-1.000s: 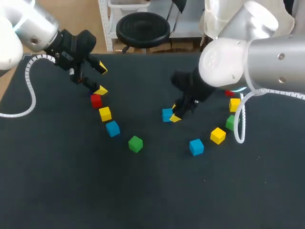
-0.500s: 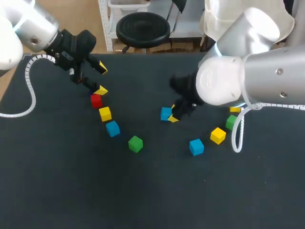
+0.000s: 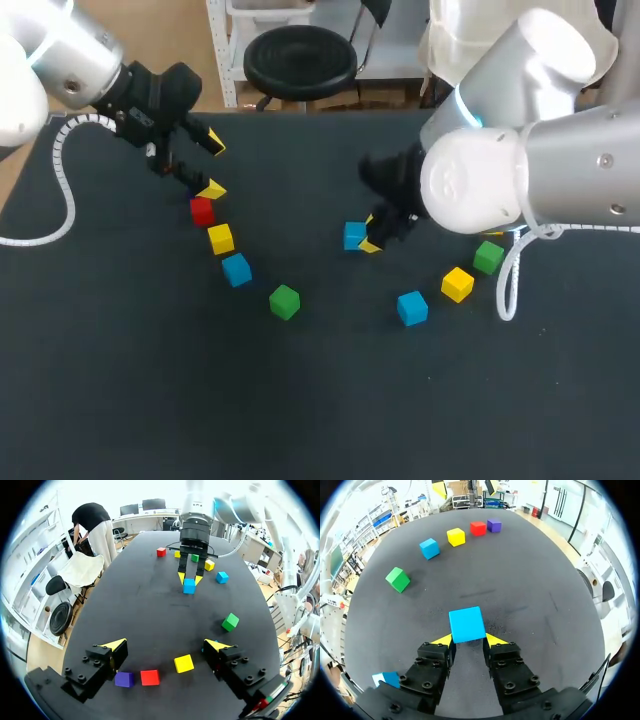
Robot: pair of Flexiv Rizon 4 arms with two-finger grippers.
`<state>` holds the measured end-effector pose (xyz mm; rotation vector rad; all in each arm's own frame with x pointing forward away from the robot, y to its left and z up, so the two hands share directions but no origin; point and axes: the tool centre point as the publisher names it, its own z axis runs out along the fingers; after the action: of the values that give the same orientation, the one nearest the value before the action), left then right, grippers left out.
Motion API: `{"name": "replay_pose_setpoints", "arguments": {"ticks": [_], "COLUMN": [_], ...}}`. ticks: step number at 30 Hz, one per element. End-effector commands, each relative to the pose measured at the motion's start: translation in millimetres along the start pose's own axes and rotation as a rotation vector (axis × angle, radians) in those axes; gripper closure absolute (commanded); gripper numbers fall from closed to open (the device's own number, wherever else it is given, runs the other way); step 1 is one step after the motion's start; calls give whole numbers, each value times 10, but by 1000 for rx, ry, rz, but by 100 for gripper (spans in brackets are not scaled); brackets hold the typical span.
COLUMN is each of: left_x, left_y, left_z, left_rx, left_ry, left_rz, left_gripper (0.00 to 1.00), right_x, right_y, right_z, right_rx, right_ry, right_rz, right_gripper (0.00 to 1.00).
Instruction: Place the blue cubes, place green cubes on the blue cubes, place the yellow cubes on the green cubes, then place the red cubes on the yellow cubes, and place purple cube on the red cubes.
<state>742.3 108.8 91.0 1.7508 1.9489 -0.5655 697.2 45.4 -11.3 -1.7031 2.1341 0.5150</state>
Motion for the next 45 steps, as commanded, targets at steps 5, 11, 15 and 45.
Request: {"name": "replay_pose_setpoints", "arguments": {"ticks": [5, 11, 15, 45], "left_x": [3, 3, 3, 3], "left_y": [-10, -10, -10, -10], "left_z": [-2, -2, -2, -2], "left_rx": [-2, -2, -2, -2], "left_ry": [0, 0, 0, 0], "left_rz": [1, 1, 1, 1], "left_gripper": [0, 0, 0, 0], "right_x": [-82, -82, -71, 1], "right_y": [65, 51, 50, 47], "right_z": [-22, -13, -22, 63], "right_rx": [39, 37, 37, 45], "right_ry": [84, 89, 104, 134], "right_rz": [40, 101, 114, 94], "right_gripper": [100, 100, 100, 99]}}
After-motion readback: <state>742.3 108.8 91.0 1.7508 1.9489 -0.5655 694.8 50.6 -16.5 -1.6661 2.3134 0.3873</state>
